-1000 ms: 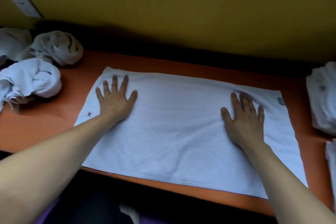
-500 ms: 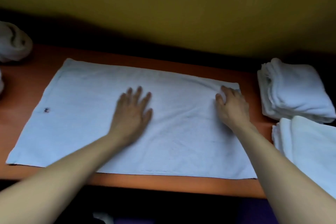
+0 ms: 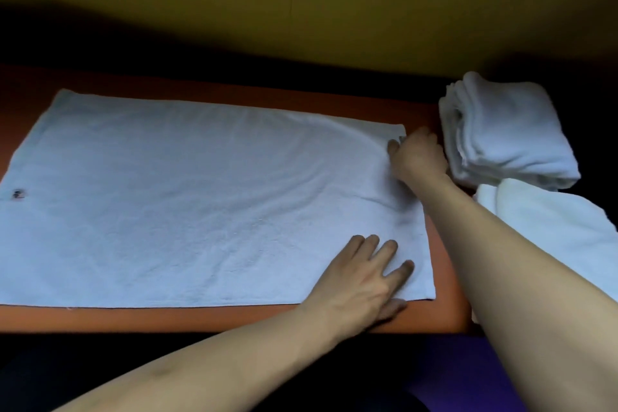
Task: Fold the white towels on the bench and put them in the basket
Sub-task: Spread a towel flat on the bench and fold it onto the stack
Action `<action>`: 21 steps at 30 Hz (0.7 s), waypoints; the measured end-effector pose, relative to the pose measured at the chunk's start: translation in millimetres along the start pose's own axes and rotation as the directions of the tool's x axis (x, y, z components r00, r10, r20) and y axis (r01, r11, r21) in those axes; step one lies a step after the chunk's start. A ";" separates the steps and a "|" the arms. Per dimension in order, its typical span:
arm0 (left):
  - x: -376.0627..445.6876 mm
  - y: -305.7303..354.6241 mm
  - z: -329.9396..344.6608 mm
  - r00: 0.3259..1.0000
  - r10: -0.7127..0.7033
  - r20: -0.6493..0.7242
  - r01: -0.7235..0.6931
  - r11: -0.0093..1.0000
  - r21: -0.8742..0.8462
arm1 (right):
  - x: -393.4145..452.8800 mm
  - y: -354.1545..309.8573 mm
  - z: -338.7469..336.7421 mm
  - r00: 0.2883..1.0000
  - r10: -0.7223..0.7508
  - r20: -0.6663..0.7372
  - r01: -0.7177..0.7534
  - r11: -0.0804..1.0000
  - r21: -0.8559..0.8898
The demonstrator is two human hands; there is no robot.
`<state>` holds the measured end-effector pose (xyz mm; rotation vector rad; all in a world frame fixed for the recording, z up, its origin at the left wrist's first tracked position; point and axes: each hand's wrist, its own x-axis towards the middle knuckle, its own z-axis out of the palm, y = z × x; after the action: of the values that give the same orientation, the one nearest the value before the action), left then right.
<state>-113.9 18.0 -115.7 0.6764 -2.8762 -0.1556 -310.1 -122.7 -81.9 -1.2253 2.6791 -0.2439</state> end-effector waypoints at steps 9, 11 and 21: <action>13.2 -3.6 -25.6 0.982 -0.185 0.025 0.184 0.944 -0.272 | 8.5 13.0 -8.3 0.999 0.031 0.024 -0.036 0.963 0.266; 12.7 1.3 -39.0 0.964 -0.246 0.098 0.263 0.850 -0.456 | 5.5 15.8 -19.0 0.999 0.041 0.035 -0.051 0.935 0.350; 11.2 60.0 -95.2 0.917 -0.373 0.144 0.358 0.607 -0.710 | -8.4 25.5 -106.5 0.982 0.146 0.118 -0.187 0.794 0.578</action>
<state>-130.5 60.7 -12.3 1.0402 -2.2721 -1.2636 -348.3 -92.3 16.4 -0.7760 2.3445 -0.9083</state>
